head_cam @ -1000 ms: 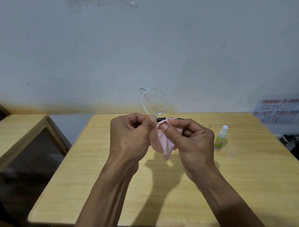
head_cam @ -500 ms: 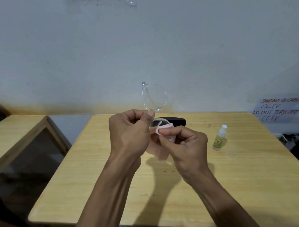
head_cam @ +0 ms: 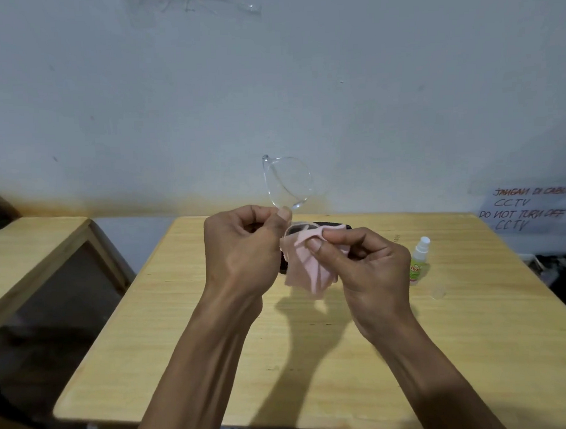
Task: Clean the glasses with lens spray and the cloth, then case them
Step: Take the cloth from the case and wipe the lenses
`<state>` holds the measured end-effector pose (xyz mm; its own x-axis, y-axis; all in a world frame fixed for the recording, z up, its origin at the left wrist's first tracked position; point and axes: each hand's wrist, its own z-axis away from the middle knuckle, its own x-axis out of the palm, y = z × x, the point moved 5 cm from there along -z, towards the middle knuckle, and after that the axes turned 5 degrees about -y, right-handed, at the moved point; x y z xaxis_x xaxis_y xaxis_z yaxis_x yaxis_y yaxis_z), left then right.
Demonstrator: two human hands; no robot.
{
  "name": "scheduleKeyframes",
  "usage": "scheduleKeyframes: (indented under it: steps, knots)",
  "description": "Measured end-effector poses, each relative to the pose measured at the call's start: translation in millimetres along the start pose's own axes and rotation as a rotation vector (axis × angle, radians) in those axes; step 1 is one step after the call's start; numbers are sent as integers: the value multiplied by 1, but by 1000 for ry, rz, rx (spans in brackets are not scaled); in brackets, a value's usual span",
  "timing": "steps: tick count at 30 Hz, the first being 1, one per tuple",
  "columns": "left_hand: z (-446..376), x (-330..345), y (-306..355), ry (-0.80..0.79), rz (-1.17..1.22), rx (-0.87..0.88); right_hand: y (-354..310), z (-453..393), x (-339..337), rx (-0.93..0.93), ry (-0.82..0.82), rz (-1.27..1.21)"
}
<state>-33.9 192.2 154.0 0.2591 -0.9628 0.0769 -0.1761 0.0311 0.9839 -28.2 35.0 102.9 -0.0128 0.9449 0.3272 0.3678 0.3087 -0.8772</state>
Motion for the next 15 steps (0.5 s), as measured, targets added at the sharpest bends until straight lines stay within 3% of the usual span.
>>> scheduleKeyframes:
  steps: [7, 15]
  knots:
    - [0, 3, -4, 10, -24, 16, 7, 10, 6, -28, -42, 135]
    - [5, 4, -8, -50, -49, 18, 0, 2, 7, 7, -1, 34]
